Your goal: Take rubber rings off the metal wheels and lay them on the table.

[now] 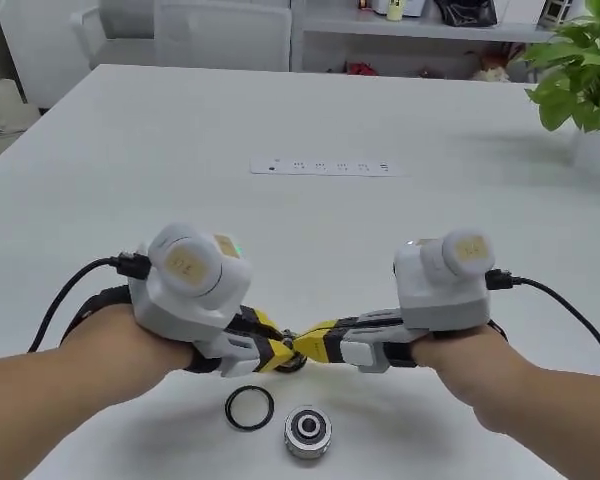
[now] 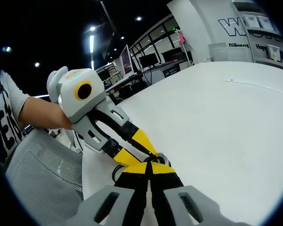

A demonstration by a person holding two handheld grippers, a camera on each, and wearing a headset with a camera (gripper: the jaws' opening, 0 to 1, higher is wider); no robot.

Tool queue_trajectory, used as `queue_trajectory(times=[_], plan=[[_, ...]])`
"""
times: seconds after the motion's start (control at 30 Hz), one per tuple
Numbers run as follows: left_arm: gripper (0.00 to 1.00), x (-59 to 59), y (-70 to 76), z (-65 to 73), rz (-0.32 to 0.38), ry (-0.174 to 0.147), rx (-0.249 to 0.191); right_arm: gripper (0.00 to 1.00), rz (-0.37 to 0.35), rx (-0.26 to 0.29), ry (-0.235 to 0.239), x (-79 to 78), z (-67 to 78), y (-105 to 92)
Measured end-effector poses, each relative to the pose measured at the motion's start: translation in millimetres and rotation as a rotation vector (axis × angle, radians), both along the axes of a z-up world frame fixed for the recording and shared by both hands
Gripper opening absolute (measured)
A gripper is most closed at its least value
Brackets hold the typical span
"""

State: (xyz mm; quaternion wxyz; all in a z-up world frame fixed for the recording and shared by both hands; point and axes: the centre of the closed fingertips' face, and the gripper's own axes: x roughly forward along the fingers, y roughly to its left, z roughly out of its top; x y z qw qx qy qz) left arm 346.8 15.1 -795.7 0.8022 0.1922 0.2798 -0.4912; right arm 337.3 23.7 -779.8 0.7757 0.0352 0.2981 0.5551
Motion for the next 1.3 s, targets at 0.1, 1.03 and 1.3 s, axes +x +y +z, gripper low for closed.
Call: queue_trajectory(times=[0.1, 1.03, 1.3], plan=[[0.11, 0.3, -0.1, 0.3, 0.003, -0.001, -0.004, 0.0, 0.001, -0.011, -0.01, 0.2, 0.1, 0.3], [0.31, -13.7, 5.3, 17.1, -0.101, -0.039, -0.032, 0.0, -0.039, 0.015, 0.002, 10.4, 4.9, -9.8], [0.4, -14.7, 18.4, 35.5, -0.066, -0.049, -0.088, 0.0, -0.048, 0.056, 0.004, 11.6, 19.7, -10.1]])
